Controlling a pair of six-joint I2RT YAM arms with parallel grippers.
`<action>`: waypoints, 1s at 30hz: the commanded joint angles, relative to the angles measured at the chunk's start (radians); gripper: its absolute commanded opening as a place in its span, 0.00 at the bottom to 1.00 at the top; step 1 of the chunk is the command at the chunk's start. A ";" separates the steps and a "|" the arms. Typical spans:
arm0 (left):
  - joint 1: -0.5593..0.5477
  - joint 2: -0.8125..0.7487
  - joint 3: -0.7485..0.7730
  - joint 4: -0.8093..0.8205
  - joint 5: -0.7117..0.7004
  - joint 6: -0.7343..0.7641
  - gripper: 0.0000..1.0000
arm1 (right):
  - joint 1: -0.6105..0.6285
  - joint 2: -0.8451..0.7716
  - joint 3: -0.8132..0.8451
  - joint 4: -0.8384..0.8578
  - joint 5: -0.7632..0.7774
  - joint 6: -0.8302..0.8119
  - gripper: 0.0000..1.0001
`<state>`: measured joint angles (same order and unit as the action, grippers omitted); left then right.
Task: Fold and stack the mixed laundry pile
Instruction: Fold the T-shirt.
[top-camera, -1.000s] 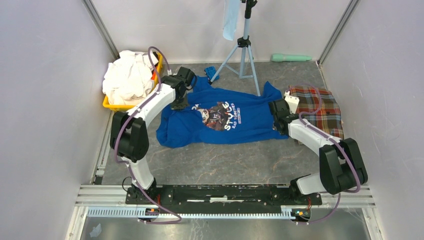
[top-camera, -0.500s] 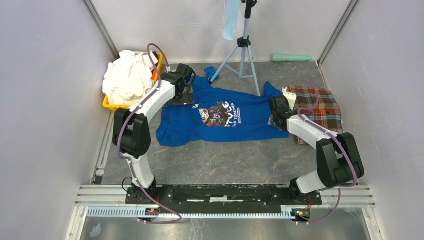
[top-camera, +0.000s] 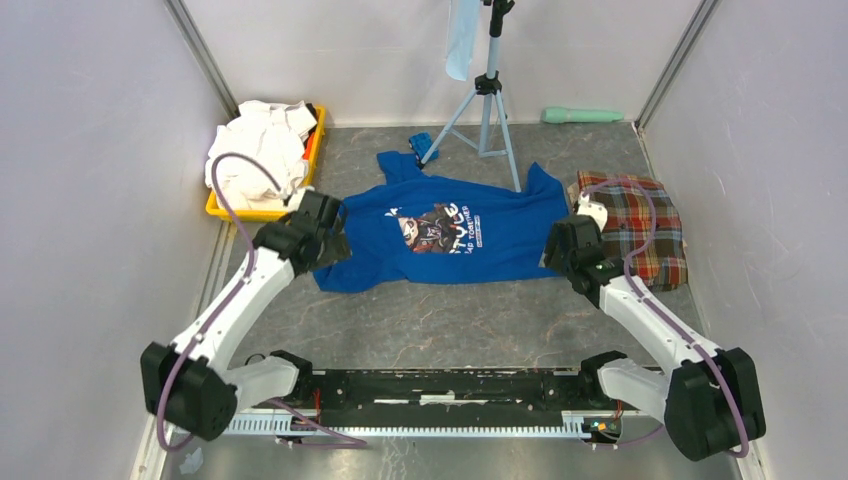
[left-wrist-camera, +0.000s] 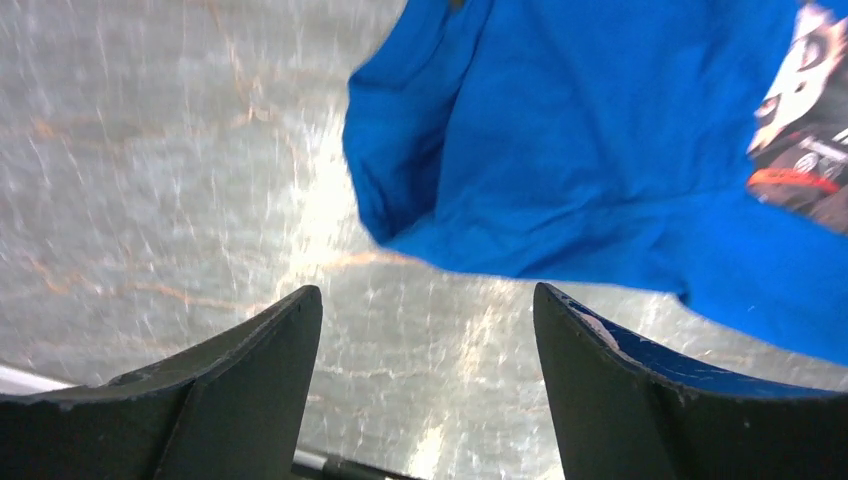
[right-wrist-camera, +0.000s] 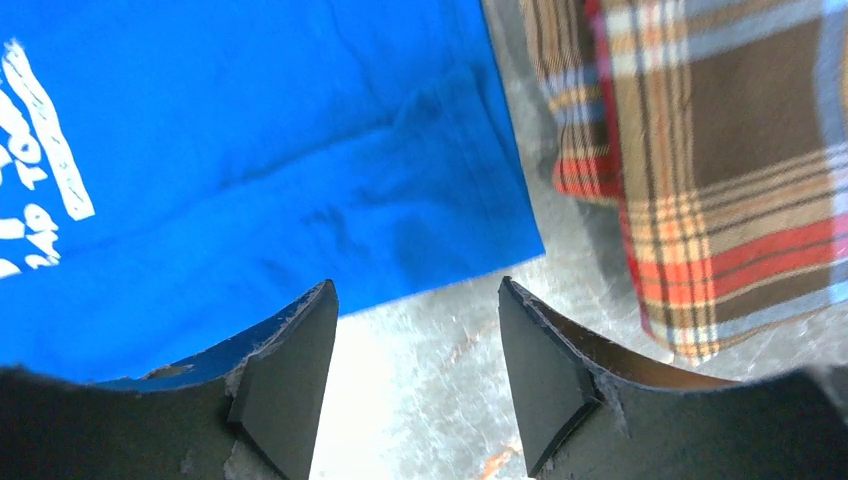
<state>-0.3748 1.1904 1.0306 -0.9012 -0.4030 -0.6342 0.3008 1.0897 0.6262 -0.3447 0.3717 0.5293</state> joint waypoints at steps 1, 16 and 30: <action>0.005 -0.122 -0.144 0.054 0.054 -0.149 0.81 | 0.006 -0.035 -0.085 0.052 -0.097 -0.010 0.66; 0.118 -0.149 -0.468 0.393 0.215 -0.314 0.60 | 0.005 -0.036 -0.165 0.106 -0.099 -0.011 0.64; 0.240 0.045 -0.520 0.579 0.255 -0.338 0.69 | 0.004 -0.003 -0.177 0.119 -0.076 -0.020 0.64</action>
<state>-0.1703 1.1889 0.5358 -0.4381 -0.1883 -0.9424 0.3012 1.0763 0.4557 -0.2584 0.2722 0.5247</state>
